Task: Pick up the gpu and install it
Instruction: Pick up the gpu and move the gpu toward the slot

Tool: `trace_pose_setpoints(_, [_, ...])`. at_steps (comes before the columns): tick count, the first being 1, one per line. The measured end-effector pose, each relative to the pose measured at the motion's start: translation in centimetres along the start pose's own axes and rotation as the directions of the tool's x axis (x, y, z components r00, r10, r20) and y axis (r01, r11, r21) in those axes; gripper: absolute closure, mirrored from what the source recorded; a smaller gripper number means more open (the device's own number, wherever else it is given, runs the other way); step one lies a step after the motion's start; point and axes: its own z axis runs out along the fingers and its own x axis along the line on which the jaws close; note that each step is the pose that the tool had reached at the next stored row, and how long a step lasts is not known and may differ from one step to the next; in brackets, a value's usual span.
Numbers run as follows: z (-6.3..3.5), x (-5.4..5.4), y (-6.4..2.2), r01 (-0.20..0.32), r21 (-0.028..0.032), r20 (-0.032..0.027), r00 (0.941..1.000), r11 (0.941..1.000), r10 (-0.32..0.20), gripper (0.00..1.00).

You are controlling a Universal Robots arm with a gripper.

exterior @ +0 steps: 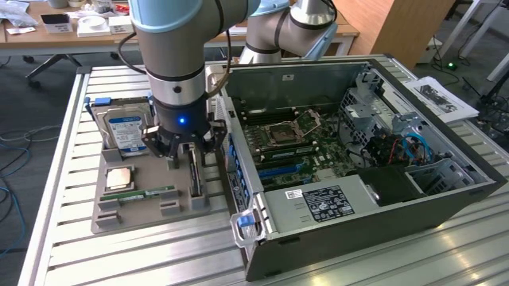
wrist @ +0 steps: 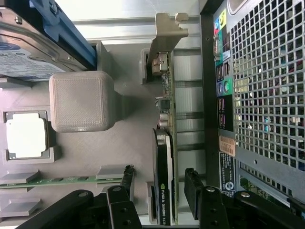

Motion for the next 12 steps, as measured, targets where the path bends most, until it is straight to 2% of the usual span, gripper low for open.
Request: trace_pose_setpoints(12, [0.87, 0.02, -0.05, 0.000, 0.0001, -0.0002, 1.0000, 1.0000, 0.000, 0.45])
